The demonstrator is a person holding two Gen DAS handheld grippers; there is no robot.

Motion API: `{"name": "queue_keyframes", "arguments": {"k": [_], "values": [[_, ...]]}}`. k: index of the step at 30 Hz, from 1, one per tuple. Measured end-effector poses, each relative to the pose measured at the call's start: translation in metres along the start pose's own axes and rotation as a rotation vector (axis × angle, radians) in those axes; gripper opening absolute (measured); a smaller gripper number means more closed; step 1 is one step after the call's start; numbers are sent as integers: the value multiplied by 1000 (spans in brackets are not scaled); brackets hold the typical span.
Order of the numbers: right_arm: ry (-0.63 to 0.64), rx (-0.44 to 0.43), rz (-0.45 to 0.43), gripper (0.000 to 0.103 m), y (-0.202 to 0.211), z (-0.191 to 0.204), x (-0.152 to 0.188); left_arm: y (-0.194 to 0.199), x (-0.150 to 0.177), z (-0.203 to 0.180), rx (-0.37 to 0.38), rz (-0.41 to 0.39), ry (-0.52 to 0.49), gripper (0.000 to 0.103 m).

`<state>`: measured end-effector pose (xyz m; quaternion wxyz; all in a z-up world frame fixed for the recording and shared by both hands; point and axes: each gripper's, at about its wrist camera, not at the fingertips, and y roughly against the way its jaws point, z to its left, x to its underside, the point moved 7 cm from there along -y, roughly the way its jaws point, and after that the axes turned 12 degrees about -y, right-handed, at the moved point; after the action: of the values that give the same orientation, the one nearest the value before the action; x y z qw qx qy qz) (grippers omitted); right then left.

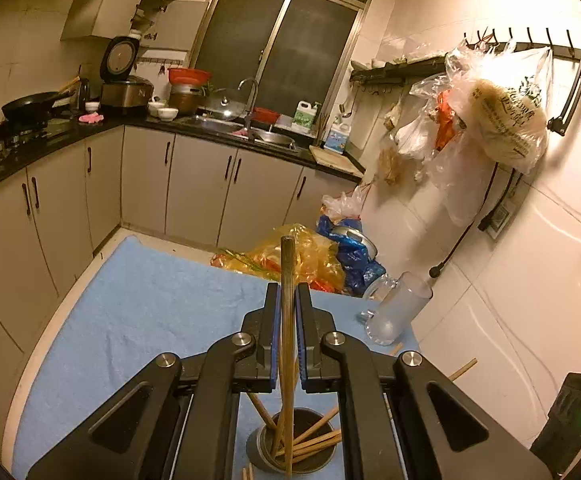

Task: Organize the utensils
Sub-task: 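Lower the chopsticks into the black cup with both tools and open them, then move both tools down to the last chopsticks on the towel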

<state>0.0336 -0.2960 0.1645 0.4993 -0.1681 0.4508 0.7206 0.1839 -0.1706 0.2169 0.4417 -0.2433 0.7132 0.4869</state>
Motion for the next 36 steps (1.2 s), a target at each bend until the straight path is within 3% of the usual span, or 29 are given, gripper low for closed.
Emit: {"name": "queue_keyframes", "arguments": {"k": [8, 16, 28, 31, 33, 36], "values": [[4, 3, 23, 7, -7, -2, 3, -6, 1, 1, 5, 18, 17, 7], [10, 0, 11, 7, -5, -1, 1, 8, -17, 1, -2, -23, 15, 6], [6, -16, 59, 11, -6, -4, 7, -22, 15, -11, 1, 104, -25, 7], [-6, -28, 52, 23, 4, -6, 5, -19, 23, -12, 14, 124, -34, 14], [-3, -34, 43, 24, 12, -7, 5, -13, 28, -12, 12, 118, -38, 22], [-5, -33, 27, 24, 29, -13, 9, 3, 36, -6, 3, 108, -47, 22]]}}
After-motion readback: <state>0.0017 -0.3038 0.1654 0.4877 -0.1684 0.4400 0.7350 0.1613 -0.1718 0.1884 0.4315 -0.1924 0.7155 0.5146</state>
